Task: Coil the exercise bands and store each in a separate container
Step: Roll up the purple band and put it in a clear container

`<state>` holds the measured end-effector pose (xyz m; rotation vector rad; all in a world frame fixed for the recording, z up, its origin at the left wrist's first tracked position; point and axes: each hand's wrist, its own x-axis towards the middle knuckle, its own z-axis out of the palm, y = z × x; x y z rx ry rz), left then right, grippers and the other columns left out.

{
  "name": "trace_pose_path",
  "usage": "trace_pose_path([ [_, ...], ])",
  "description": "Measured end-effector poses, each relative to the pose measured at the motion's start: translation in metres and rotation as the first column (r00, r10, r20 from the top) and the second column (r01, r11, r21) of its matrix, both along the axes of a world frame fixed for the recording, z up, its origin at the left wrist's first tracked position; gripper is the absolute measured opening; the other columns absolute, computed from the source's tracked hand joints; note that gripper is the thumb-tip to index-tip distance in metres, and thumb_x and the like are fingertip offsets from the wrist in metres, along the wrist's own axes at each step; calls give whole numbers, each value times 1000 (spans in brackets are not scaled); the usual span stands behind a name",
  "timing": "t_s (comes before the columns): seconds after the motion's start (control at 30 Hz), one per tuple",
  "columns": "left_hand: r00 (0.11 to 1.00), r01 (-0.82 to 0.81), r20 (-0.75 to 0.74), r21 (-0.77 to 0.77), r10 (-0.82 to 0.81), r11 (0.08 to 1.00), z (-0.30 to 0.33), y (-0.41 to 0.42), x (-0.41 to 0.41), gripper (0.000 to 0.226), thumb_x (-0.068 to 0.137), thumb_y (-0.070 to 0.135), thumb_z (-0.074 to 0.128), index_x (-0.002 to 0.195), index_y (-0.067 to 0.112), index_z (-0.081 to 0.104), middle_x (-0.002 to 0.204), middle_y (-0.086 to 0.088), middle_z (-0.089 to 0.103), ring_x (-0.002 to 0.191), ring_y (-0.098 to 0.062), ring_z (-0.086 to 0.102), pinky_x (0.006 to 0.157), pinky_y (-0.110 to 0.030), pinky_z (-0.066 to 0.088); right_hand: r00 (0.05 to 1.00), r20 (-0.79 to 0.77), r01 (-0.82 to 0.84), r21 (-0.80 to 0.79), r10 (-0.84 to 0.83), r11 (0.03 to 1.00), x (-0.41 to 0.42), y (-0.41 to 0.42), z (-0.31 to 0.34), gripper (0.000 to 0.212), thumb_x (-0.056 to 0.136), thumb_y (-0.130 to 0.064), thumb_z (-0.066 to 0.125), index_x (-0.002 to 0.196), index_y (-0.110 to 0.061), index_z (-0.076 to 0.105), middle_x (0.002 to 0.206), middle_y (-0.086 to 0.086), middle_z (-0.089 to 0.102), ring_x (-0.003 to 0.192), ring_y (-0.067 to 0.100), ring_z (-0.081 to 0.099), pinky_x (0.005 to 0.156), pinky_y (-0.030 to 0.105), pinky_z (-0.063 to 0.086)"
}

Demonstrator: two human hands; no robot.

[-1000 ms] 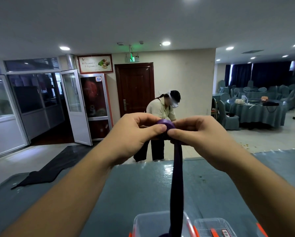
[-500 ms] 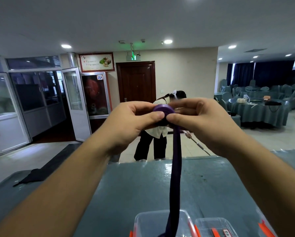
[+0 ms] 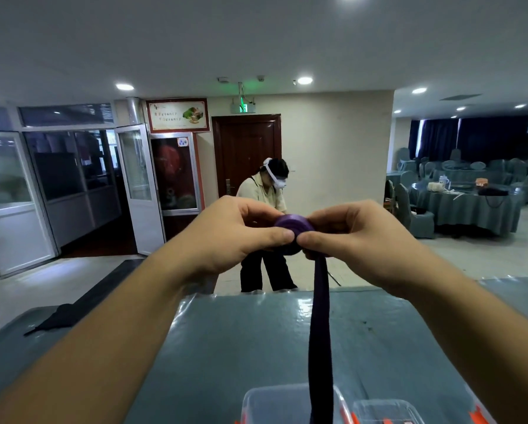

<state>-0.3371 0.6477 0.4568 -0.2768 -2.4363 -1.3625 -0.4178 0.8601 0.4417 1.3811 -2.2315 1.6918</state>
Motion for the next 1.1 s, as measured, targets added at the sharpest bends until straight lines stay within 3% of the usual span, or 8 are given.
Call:
trace_pose_path([
  [0.1,996,67,-82,301,-44,951,-10,7,-3,24,80,21,80,104,18,82,101,-7,81,96,-19,78,82,-24,61,989,141,-8,-228,42,974,0,-5,-8,16,88,-15,81,101,-23,84,96,3,83,93,21,80,89,28,62],
  [0.2,989,140,-119,518,-92,844,-21,16,-10,25,76,18,80,101,12,82,102,-13,80,94,-22,78,81,-24,60,982,182,10,-287,45,958,0,-9,-13,15,90,-14,78,102,-21,84,98,6,83,95,26,79,93,34,62],
  [0.27,991,131,-91,473,-99,871,-21,14,-11,25,81,17,82,105,11,81,104,-13,80,97,-22,78,84,-27,61,989,144,7,-231,27,973,0,-6,-10,17,92,-12,75,103,-24,82,97,4,83,94,23,80,92,31,62],
  [0.4,998,16,-64,132,-7,991,-12,5,-7,28,83,31,82,111,26,80,107,-2,80,104,-21,76,95,-38,59,998,51,-35,-71,38,997,1,-3,-5,18,93,-13,75,103,-27,81,95,-1,83,91,15,80,82,18,60],
  [0.63,988,137,-125,474,-88,870,-16,16,-3,28,83,22,76,108,10,80,104,-13,80,95,-22,77,81,-24,60,976,179,-73,-270,124,960,3,-4,-10,29,79,-29,78,106,-18,83,100,8,82,91,26,80,88,34,64],
  [0.83,1000,31,2,104,-31,994,-2,5,5,21,87,20,83,108,24,81,101,-2,81,96,-18,78,84,-29,63,999,16,-52,37,51,998,2,2,2,17,94,-19,75,106,-30,82,96,-5,83,93,14,80,89,21,60],
  [1.0,997,61,-69,404,-37,913,-11,14,2,17,90,10,75,107,8,80,100,-13,80,91,-21,79,78,-23,61,984,161,-42,-197,74,979,0,-3,-6,17,91,-16,78,107,-19,83,99,7,83,94,25,80,88,31,63],
  [1.1,998,56,-10,395,-56,917,-16,15,2,16,92,9,75,107,9,79,99,-11,80,91,-20,79,76,-25,62,992,113,-48,-137,64,989,-1,0,-9,18,93,-13,76,106,-24,83,98,4,83,93,22,80,84,26,62],
])
